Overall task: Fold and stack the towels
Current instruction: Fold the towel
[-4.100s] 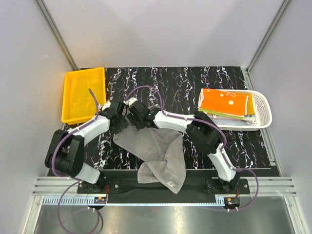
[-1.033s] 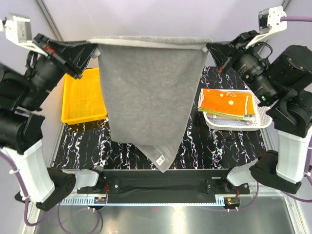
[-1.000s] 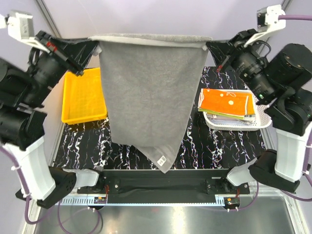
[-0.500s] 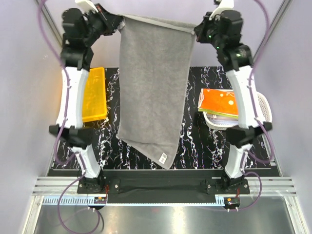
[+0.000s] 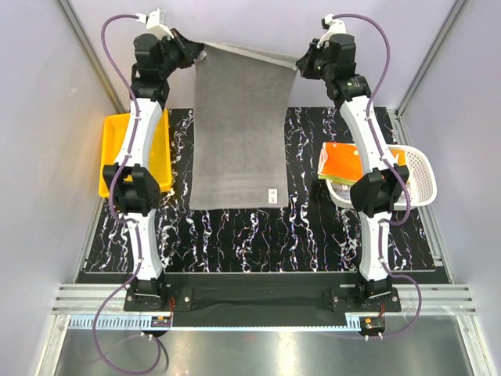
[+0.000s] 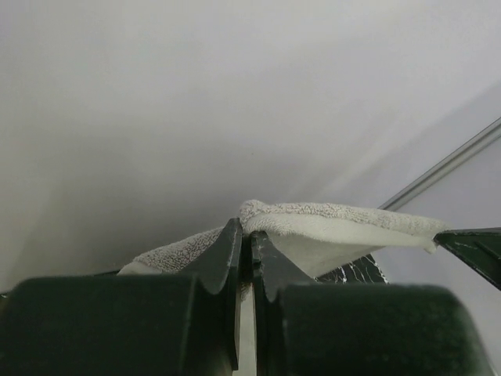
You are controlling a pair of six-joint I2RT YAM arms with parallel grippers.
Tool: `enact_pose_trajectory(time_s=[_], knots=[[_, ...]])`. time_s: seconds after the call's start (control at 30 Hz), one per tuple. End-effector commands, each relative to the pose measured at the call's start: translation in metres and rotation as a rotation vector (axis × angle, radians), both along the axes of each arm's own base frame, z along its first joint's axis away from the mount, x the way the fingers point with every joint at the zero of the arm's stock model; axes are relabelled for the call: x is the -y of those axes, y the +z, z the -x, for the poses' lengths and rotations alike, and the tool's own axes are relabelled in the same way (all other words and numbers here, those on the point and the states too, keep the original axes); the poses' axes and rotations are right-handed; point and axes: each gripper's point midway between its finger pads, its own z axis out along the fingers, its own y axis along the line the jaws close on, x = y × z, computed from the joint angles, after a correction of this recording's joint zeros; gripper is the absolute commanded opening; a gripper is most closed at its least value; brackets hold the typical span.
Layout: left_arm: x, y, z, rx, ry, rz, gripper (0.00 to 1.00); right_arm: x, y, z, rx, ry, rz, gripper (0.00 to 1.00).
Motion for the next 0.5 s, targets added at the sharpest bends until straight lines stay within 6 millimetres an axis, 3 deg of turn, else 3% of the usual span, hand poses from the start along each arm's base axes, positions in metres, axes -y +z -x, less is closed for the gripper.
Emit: enact_pose_trajectory(time_s=[0.0, 0.03, 0.07, 0.1, 0.13, 0.17, 0.23, 0.27, 0.33, 0.37, 0.43, 0.47], knots=[[-0.035, 0.035, 0.008, 0.144, 0.084, -0.017, 0.00, 0.021, 0.014, 0.000, 0.037, -0.033, -0.027, 0.00], [-0.034, 0.026, 0.011, 0.128, 0.073, -0.018, 0.00, 0.021, 0.014, 0.004, 0.029, -0.026, -0.034, 0.00], [-0.032, 0.021, 0.016, 0.116, 0.067, -0.009, 0.00, 0.018, -0.006, 0.007, -0.019, -0.010, -0.035, 0.00], [-0.030, 0.027, 0.026, 0.137, 0.060, -0.002, 0.00, 0.016, -0.011, 0.009, -0.036, -0.004, -0.041, 0.00], [-0.031, -0.003, 0.027, 0.074, 0.064, -0.002, 0.00, 0.016, -0.012, 0.015, -0.047, 0.003, -0.043, 0.00], [-0.033, -0.011, 0.030, 0.057, 0.074, -0.006, 0.00, 0.012, -0.033, 0.019, -0.103, 0.021, -0.051, 0.00], [-0.036, -0.037, 0.041, -0.016, 0.090, -0.008, 0.00, 0.007, -0.041, 0.031, -0.142, 0.054, -0.067, 0.00], [-0.038, -0.048, 0.044, -0.051, 0.102, -0.015, 0.00, 0.001, -0.069, 0.040, -0.215, 0.075, -0.075, 0.00], [-0.041, -0.058, 0.058, -0.091, 0.117, -0.013, 0.00, -0.006, -0.082, 0.054, -0.255, 0.096, -0.079, 0.00], [-0.040, -0.085, 0.065, -0.158, 0.120, -0.019, 0.00, -0.009, -0.110, 0.063, -0.326, 0.108, -0.082, 0.00], [-0.043, -0.108, 0.075, -0.226, 0.146, -0.024, 0.00, -0.014, -0.125, 0.076, -0.372, 0.124, -0.090, 0.00], [-0.045, -0.128, 0.085, -0.282, 0.152, -0.027, 0.00, -0.020, -0.146, 0.087, -0.426, 0.144, -0.089, 0.00]])
